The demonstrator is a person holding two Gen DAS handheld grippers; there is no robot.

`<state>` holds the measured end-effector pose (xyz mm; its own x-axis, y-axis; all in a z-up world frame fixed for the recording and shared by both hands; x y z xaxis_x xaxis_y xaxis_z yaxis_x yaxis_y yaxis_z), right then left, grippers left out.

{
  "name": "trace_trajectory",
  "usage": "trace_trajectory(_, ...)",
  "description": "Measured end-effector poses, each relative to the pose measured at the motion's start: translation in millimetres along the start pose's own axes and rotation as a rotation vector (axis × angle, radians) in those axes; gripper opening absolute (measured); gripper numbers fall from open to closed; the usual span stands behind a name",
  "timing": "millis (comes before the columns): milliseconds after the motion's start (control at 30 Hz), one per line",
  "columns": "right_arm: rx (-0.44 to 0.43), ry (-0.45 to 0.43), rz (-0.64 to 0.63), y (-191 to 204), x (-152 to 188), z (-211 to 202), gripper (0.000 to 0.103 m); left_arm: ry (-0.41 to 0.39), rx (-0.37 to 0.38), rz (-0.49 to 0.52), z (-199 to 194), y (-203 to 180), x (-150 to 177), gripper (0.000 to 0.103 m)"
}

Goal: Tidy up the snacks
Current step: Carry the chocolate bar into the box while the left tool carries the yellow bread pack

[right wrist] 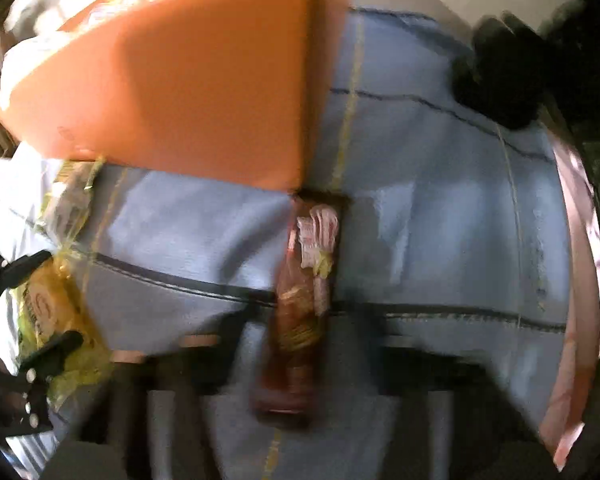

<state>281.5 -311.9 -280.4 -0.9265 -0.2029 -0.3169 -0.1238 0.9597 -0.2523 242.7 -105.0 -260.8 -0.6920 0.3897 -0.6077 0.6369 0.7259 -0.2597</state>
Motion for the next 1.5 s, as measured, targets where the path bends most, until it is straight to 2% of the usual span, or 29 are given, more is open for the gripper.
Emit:
trace_trajectory(133,-0.039,-0.017,-0.024,15,11,-12,0.023,-0.045,0.035,-0.028,-12,-1,1,0.049)
trace_trajectory(300,-0.148,-0.069,0.081,28,28,-45,0.023,-0.069,0.088,-0.035,-30,-7,13,0.048)
trace_trajectory(500,-0.181,-0.100,0.163,29,39,-71,0.023,-0.074,0.107,-0.004,-37,-25,15,0.047)
trace_trajectory(600,-0.185,-0.111,0.184,22,40,-76,0.023,-0.091,0.113,0.021,-44,-33,8,0.047)
trace_trajectory(733,-0.200,-0.169,0.179,17,34,-112,0.023,-0.165,0.118,0.026,-74,-35,-20,0.047)
trace_trajectory(833,-0.209,-0.244,0.161,11,9,-149,0.023,-0.236,0.108,0.042,-110,-30,-59,0.047)
trace_trajectory(967,-0.215,-0.336,0.130,5,-51,-195,0.023,-0.306,0.057,0.073,-151,-11,-116,0.047)
trace_trajectory(1167,-0.202,-0.430,0.067,12,-136,-243,0.023,-0.355,-0.041,0.104,-188,26,-189,0.047)
trace_trajectory(1300,-0.186,-0.443,0.046,16,-177,-249,0.023,-0.355,-0.100,0.125,-187,48,-219,0.047)
trace_trajectory(1433,-0.185,-0.411,0.038,21,-205,-233,0.024,-0.322,-0.141,0.075,-172,74,-233,0.048)
trace_trajectory(1467,-0.183,-0.390,0.036,25,-211,-222,0.025,-0.308,-0.143,0.051,-164,80,-233,0.050)
trace_trajectory(1500,-0.170,-0.375,0.034,25,-213,-213,0.033,-0.292,-0.152,0.018,-156,89,-234,0.059)
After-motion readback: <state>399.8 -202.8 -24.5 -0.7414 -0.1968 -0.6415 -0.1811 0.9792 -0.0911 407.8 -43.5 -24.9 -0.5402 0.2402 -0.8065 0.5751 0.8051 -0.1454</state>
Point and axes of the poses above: each gripper's, at about its wrist camera, not at the fingertips, and z roughly the way its jaws point, y to its left, x to its underside, the point moved 6 cm from there along z, roughly the way its jaws point, and after that the axes turned 14 degrees about x, right-handed, at the moved point
